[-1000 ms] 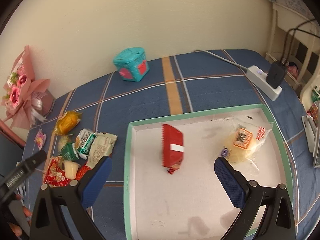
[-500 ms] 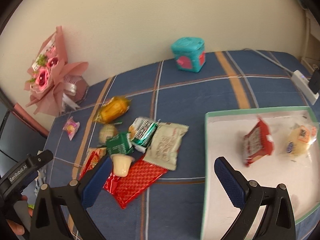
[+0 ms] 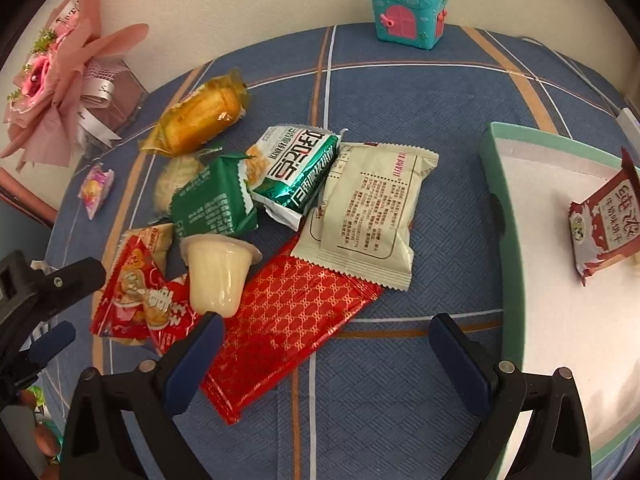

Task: Organize snacks
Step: 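Move both tools back over the snack pile, then grasp the cream barcode biscuit pack with the left tool while the right tool grasps the red foil bar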

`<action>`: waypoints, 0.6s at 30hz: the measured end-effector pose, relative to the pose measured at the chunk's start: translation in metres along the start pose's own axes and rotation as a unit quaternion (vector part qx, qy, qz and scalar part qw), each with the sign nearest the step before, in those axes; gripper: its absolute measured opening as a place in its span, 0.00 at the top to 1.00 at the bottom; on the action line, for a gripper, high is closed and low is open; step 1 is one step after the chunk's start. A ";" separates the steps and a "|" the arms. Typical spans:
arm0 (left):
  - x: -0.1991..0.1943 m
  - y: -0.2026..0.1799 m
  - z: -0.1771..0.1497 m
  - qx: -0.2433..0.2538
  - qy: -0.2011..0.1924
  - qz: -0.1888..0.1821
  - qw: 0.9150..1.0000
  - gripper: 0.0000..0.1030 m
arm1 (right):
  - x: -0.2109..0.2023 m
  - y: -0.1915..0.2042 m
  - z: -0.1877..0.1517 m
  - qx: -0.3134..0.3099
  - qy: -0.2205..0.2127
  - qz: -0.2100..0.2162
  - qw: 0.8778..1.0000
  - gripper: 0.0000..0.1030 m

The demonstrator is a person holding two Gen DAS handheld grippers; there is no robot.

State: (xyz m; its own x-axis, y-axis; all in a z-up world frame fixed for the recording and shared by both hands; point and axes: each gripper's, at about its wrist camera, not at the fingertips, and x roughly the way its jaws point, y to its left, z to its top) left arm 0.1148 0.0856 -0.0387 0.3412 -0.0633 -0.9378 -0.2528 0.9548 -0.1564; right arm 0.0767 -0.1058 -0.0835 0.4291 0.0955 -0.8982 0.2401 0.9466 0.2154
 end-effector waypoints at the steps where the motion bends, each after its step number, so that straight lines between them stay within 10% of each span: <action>1: 0.001 0.000 0.001 0.000 0.001 -0.001 1.000 0.06 | 0.002 0.003 0.000 -0.001 -0.001 -0.002 1.000 0.00; 18: 0.019 0.001 0.015 0.007 -0.001 -0.004 1.000 0.06 | 0.033 0.049 0.004 -0.085 -0.006 -0.068 0.994 0.00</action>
State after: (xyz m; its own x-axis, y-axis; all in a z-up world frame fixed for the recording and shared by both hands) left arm 0.1343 0.0893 -0.0523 0.3461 -0.0709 -0.9355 -0.2363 0.9584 -0.1600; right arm 0.1059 -0.0574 -0.1012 0.4134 -0.0404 -0.9096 0.1467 0.9889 0.0228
